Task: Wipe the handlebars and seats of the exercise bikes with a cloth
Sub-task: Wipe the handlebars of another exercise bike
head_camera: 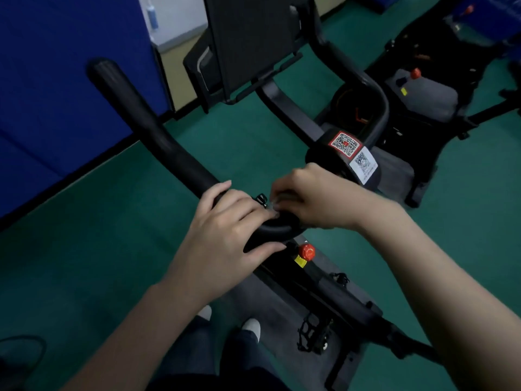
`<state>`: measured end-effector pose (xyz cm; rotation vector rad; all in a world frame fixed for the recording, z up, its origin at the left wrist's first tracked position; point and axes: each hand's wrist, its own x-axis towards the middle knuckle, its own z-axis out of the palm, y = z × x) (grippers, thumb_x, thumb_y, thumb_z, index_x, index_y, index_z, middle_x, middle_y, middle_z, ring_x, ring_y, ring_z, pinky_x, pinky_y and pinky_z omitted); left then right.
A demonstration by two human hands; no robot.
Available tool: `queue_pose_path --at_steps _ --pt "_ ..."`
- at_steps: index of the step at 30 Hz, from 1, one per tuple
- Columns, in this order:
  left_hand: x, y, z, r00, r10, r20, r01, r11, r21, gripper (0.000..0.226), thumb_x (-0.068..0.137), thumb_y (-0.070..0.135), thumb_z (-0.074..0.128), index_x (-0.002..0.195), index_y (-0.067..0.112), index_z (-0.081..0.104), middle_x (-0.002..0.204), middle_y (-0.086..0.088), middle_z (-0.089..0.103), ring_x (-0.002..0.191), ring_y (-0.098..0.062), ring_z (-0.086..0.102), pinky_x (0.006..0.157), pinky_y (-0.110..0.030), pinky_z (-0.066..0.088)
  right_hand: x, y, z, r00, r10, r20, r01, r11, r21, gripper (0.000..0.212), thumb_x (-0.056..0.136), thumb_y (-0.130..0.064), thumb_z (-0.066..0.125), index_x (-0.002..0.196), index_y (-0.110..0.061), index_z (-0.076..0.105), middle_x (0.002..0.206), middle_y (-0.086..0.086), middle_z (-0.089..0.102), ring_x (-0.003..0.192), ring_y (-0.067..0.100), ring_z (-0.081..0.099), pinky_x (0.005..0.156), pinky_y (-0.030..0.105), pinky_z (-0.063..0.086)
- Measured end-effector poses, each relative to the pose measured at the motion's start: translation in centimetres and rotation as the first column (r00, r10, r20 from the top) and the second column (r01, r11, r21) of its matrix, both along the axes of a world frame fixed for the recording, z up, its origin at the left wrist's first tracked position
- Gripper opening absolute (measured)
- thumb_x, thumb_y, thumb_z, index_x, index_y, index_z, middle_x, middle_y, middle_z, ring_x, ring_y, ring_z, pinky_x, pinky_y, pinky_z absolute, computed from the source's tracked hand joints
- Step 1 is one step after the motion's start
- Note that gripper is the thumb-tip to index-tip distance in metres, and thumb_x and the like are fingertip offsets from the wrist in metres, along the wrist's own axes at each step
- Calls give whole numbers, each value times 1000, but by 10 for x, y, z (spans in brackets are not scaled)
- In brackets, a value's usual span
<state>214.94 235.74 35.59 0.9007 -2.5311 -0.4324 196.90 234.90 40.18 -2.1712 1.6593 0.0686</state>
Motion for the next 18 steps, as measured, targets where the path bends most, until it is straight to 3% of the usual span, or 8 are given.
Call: queue_pose_path --at_steps 4,7,12,18 --pt "-5 2 0 999 40 6 -40 999 -11 42 82 52 57 99 16 72 94 8 68 100 -15 60 113 -36 21 -20 -12 3 994 -38 -107 37 999 -5 18 91 -20 53 99 -18 69 97 10 70 97 31 61 88 38 46" --pt "-6 3 0 998 59 5 -58 998 -18 41 82 52 58 97 16 72 92 8 68 99 -15 60 114 -35 18 -28 -16 3 992 -68 -104 63 997 -54 18 90 -19 54 98 -16 69 97 11 70 96 32 61 84 36 47" --pt "-7 4 -1 998 70 -7 -70 997 -20 43 81 53 58 93 15 72 89 7 67 97 -16 61 115 -37 18 -22 -9 -1 1000 20 11 -20 999 -43 14 89 -18 57 95 -14 69 89 6 70 87 24 62 75 27 42" --pt "-9 6 0 997 77 7 -77 997 -25 44 81 55 55 95 17 72 90 8 67 99 -15 61 114 -38 18 -24 3 -1 985 75 153 -69 997 -45 12 90 -17 61 98 -12 69 91 3 67 91 20 59 79 24 41"
